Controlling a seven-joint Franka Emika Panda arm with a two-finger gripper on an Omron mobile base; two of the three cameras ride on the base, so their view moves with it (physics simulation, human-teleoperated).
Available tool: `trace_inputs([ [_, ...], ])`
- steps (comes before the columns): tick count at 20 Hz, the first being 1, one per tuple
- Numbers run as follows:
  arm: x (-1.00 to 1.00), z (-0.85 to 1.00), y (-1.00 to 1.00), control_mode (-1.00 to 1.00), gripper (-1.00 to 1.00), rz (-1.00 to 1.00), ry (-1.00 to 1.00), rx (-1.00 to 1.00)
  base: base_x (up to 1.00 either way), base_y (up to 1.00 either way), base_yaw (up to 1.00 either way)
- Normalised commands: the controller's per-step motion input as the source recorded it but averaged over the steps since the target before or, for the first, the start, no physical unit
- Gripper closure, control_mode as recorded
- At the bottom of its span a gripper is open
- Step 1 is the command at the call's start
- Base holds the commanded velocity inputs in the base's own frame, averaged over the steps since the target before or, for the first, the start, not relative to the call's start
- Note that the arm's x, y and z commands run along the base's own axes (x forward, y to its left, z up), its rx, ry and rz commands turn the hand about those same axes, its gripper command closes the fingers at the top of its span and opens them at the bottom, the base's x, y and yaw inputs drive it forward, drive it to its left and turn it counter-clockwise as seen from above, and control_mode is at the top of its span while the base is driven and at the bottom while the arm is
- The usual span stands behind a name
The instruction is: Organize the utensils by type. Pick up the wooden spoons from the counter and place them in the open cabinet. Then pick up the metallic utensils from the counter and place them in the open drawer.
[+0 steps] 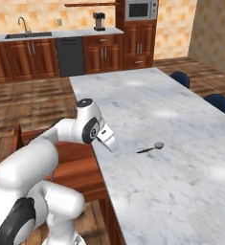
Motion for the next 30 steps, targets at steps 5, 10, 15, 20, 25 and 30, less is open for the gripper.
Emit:
trace_inputs([
  [5,0.35,0.11,-0.61,-1.0,-1.0,-0.1,0.22,0.0,0.0,0.0,0.0],
  [10,0.37,-0.07,-0.52,-1.0,-1.0,-0.1,0.01,0.0,0.0,0.0,0.0],
  [15,0.45,-0.2,-0.41,-1.0,-1.0,-0.08,0.0,0.0,0.0,0.0,0.0],
  [20,0.47,-0.4,-0.27,-1.0,-1.0,-0.07,-0.05,0.0,0.0,0.0,0.0],
  [25,0.5,-0.26,-0.44,-1.0,-1.0,-0.04,0.01,0.14,0.0,0.0,0.0],
  [30,0.51,-0.4,-0.34,-1.0,-1.0,-0.04,0.0,0.14,0.0,0.0,0.0],
])
